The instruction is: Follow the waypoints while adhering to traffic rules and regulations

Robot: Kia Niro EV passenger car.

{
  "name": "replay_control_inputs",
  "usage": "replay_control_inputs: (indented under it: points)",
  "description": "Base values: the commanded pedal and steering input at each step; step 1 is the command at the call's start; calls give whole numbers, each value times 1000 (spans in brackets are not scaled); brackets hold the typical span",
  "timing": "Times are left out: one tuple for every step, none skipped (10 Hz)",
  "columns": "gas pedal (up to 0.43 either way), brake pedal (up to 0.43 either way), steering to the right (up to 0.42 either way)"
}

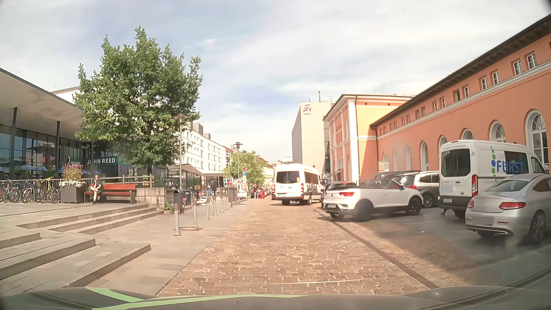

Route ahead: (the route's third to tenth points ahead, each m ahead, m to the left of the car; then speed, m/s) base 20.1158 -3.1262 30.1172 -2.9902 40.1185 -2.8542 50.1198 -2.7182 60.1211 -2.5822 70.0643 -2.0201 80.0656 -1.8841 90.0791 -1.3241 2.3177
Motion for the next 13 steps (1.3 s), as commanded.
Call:
replay_control_inputs:
  points:
    - [0, 220, -7]
    - [0, 220, -2]
    - [0, 232, 3]
    - [0, 232, 3]
    - [0, 238, -1]
    - [0, 238, -1]
    - [0, 238, 6]
    - [0, 232, 11]
    - [0, 232, 12]
    - [0, 232, 11]
    - [0, 232, 10]
    - [0, 232, 8]
    - [0, 232, 9]
